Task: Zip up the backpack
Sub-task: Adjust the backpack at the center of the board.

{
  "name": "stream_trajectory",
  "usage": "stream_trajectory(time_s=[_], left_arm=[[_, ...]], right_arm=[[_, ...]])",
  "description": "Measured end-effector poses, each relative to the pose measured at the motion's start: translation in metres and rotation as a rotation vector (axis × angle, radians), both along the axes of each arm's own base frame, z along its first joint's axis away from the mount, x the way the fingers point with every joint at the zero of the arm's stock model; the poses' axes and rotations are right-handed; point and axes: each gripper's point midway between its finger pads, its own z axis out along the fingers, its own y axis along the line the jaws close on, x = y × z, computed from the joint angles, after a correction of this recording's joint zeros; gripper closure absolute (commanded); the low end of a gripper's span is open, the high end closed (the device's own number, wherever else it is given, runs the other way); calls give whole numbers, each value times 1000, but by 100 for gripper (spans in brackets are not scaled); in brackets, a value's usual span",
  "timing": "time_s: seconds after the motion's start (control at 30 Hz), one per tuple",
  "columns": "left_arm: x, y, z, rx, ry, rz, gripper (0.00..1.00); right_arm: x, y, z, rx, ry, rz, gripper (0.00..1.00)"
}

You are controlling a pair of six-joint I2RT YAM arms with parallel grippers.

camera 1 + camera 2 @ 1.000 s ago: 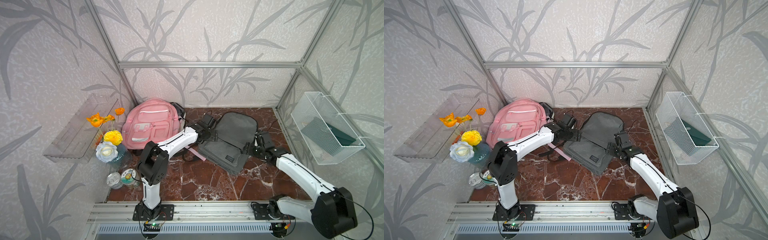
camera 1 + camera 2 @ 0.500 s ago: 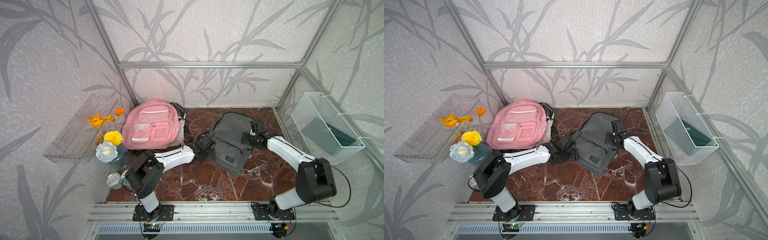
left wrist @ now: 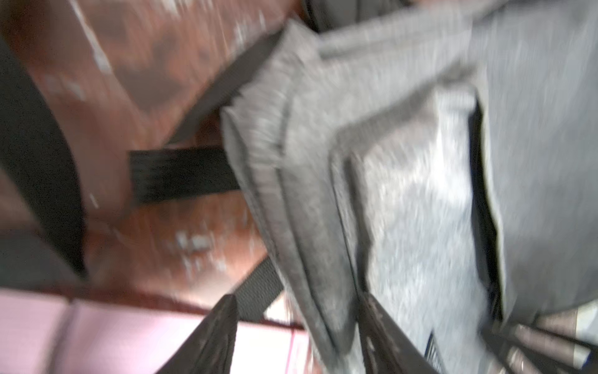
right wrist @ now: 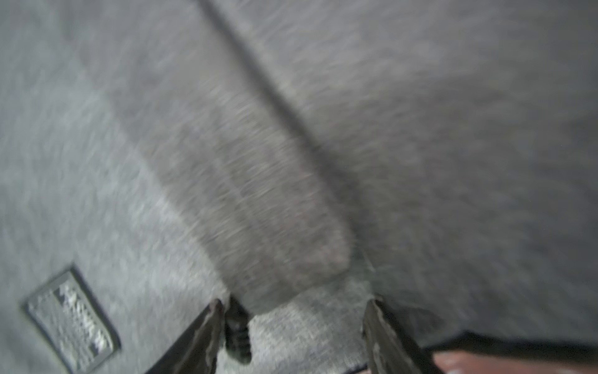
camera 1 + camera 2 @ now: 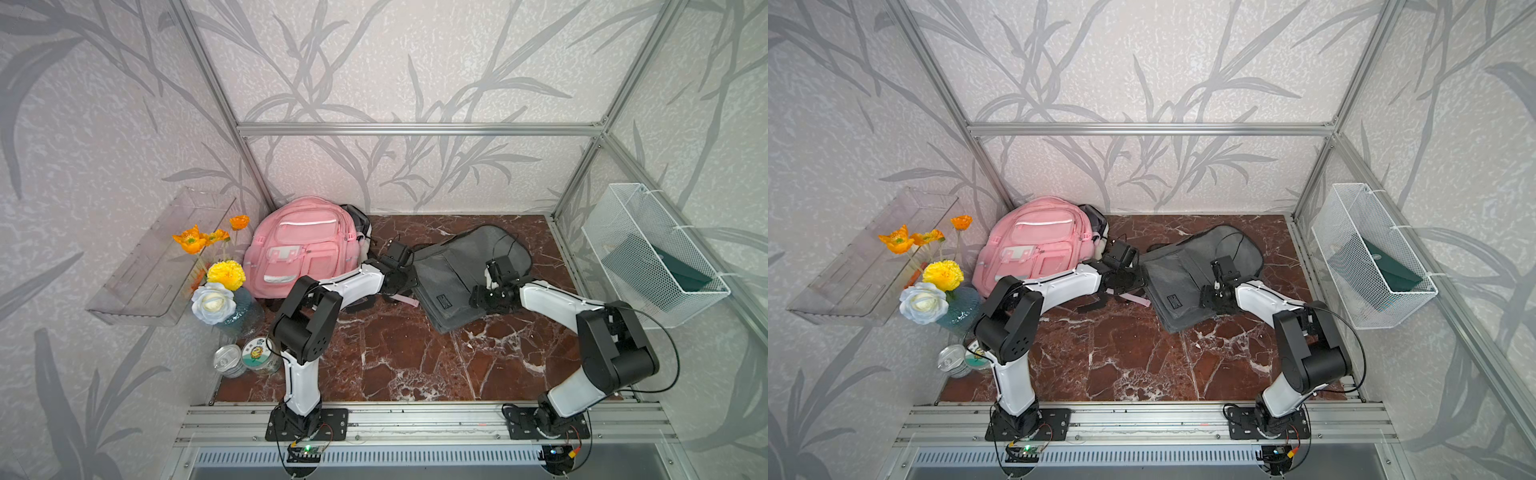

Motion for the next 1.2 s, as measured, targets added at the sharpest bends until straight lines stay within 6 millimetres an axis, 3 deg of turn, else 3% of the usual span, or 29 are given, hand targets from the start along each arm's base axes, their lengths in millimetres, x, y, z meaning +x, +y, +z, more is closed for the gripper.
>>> stream_trajectory(time_s=[0.17, 0.3, 0.4, 0.5, 0.6, 0.7, 0.83, 1.03, 1.2], left_arm=[[42, 3, 15, 10, -46, 4, 32], [47, 5, 25, 40, -65, -1, 25], [29, 14, 31, 89, -67, 8, 19], [-7, 19, 39, 117, -67, -5, 18], [-43, 13, 48, 97, -72, -39, 18], [-70, -5, 46, 51, -66, -89, 18], [-95, -28, 24, -2, -11, -145, 19], [-98, -37, -5, -12, 57, -139, 29], [-96, -39, -12, -15, 63, -130, 40]], right_arm=[[-15, 49, 8, 77, 6, 96, 32], [-12, 65, 28, 107, -25, 124, 32], [-10, 55, 54, 79, -90, 108, 33], [-13, 36, 82, 26, -169, 75, 34], [-19, 18, 93, -32, -204, 37, 35], [-33, 1, 79, -93, -175, 12, 37], [-51, -11, 48, -142, -84, -1, 38], [-51, -8, 21, -161, 3, -4, 37], [-45, -4, 9, -170, 30, -13, 38]])
